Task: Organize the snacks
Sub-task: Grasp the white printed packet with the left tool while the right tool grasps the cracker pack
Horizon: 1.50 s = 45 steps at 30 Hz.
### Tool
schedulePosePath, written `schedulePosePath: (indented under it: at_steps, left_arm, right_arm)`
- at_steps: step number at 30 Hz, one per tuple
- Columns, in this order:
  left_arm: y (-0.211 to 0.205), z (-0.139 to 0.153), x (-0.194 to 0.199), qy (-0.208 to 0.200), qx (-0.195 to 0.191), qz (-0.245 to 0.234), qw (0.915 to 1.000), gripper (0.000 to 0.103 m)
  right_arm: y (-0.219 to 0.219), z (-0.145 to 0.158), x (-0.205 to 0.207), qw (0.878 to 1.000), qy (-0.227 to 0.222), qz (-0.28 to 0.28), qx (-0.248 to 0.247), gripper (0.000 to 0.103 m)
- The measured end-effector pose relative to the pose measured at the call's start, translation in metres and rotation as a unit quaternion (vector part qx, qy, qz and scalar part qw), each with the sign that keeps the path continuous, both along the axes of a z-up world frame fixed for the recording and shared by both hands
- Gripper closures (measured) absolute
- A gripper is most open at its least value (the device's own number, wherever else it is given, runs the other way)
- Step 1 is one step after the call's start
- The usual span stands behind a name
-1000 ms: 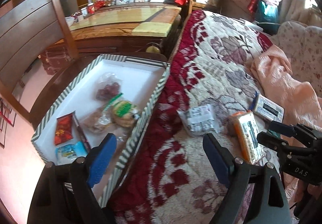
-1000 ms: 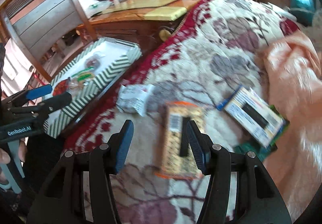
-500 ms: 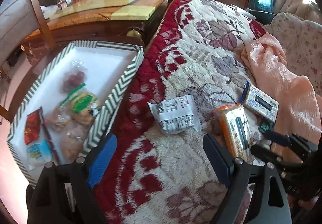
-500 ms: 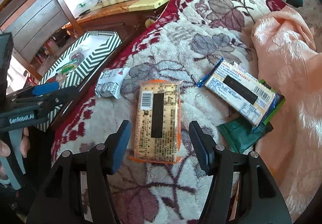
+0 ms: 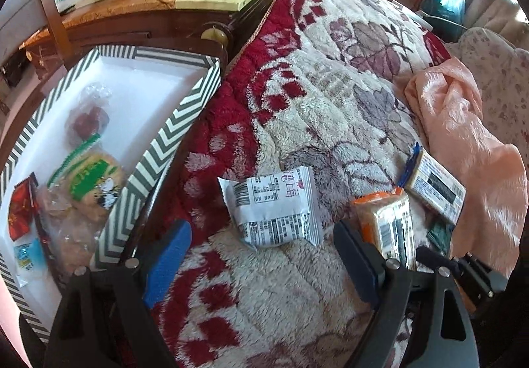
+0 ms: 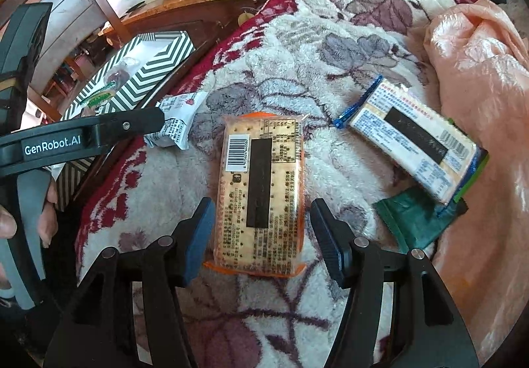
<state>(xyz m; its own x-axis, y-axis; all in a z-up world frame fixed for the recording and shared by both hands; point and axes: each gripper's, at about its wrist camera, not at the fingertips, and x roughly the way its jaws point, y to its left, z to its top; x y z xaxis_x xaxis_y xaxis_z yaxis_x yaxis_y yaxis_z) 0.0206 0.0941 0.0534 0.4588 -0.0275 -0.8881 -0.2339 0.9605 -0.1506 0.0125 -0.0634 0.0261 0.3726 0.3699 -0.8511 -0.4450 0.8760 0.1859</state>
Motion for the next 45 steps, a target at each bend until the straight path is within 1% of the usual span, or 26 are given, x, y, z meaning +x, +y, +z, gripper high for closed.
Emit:
schedulePosePath:
  at_steps: [7, 13, 17, 19, 21, 22, 23, 25, 28, 36, 45]
  left_arm:
    - [0.003, -0.012, 0.015, 0.015, -0.003, 0.014, 0.9998, 0.014]
    - [0.000, -0.024, 0.022, 0.032, -0.003, 0.013, 0.9994, 0.014]
    - [0.002, -0.029, 0.023, 0.034, -0.015, 0.017, 0.9992, 0.015]
    - [0.001, -0.030, 0.023, 0.033, -0.020, 0.013, 0.9992, 0.021]
    - [-0.001, -0.032, 0.023, 0.035, -0.020, 0.010, 0.9992, 0.034]
    - [-0.002, -0.033, 0.022, 0.032, -0.019, 0.008, 0.9993, 0.037]
    - [-0.002, -0.032, 0.020, 0.027, -0.017, 0.003, 0.9995, 0.038]
    - [-0.004, -0.028, 0.017, 0.020, -0.007, -0.003, 0.9998, 0.045]
    - [-0.004, -0.020, 0.011, 0.007, -0.007, -0.009, 0.9999, 0.046]
    - [-0.006, 0.009, -0.008, -0.028, 0.015, -0.023, 0.9992, 0.046]
    - [0.002, 0.026, -0.031, -0.048, 0.048, -0.012, 0.9976, 0.046]
  right_arm:
    - [0.010, -0.010, 0.006, 1.000, 0.003, 0.005, -0.014, 0.043]
    - [0.011, -0.014, 0.011, 1.000, 0.005, 0.009, -0.008, 0.043]
    - [0.012, -0.016, 0.013, 1.000, 0.002, 0.021, -0.013, 0.043]
    - [0.014, -0.017, 0.013, 0.999, -0.003, 0.029, -0.021, 0.045]
    - [0.014, -0.017, 0.012, 0.999, -0.007, 0.033, -0.027, 0.049]
    - [0.013, -0.016, 0.012, 0.999, -0.007, 0.033, -0.027, 0.050]
    - [0.013, -0.016, 0.012, 0.999, -0.007, 0.033, -0.027, 0.050]
    - [0.013, -0.014, 0.010, 0.999, -0.008, 0.036, -0.032, 0.050]
    - [0.014, -0.011, 0.007, 0.999, -0.009, 0.040, -0.031, 0.050]
    - [0.017, 0.008, -0.003, 0.999, -0.023, 0.046, -0.018, 0.050]
    - [0.031, 0.030, -0.009, 0.998, -0.039, 0.055, -0.009, 0.050]
